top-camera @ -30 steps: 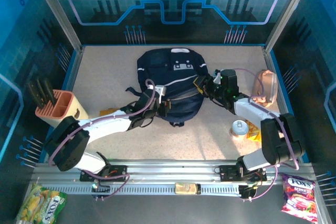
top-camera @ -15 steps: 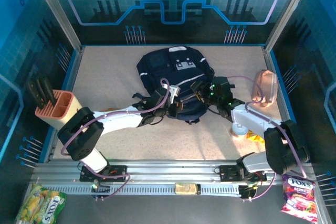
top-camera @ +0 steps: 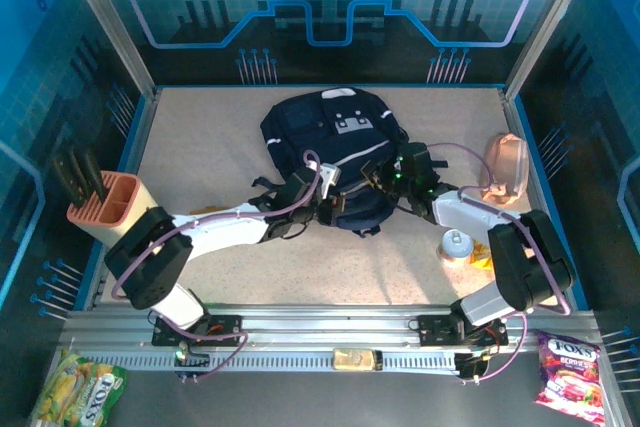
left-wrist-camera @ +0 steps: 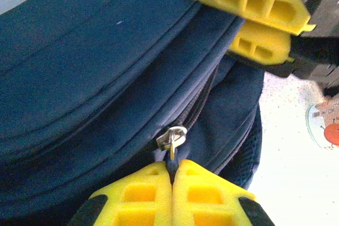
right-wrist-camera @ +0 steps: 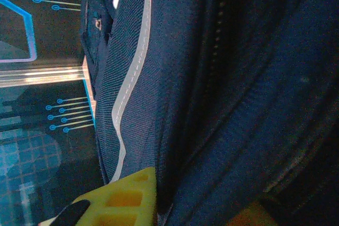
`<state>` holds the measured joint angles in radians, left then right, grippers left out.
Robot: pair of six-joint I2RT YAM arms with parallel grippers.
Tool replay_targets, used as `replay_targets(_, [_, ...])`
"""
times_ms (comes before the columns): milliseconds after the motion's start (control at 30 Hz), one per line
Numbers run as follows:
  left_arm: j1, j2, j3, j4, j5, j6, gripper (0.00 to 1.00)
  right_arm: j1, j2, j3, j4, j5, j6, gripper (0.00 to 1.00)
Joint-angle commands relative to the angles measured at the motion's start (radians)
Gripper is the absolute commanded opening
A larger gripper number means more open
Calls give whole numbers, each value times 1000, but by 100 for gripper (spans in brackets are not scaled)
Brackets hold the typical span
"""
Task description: Pack books, pencil case, and school supplies into a backpack
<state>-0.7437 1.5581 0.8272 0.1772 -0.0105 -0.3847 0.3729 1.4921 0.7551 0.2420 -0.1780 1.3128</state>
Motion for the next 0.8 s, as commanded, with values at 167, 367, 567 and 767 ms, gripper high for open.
replay_targets(167, [142,-133,-114,-81,61,69,0,-89,-111,22,-32,-42,-98,15])
replay_targets(367, [235,-132,-81,-176,45,119,0,-110,-132,41,-62,-85,-138,15])
replay_targets(567, [348,-60,32,-201,60,76,0,-105,-94,75,-62,-164,-167,15])
replay_targets(767, [418,66,194,-262,43,36,1,-97,-67,85,-51,-209,-179,15])
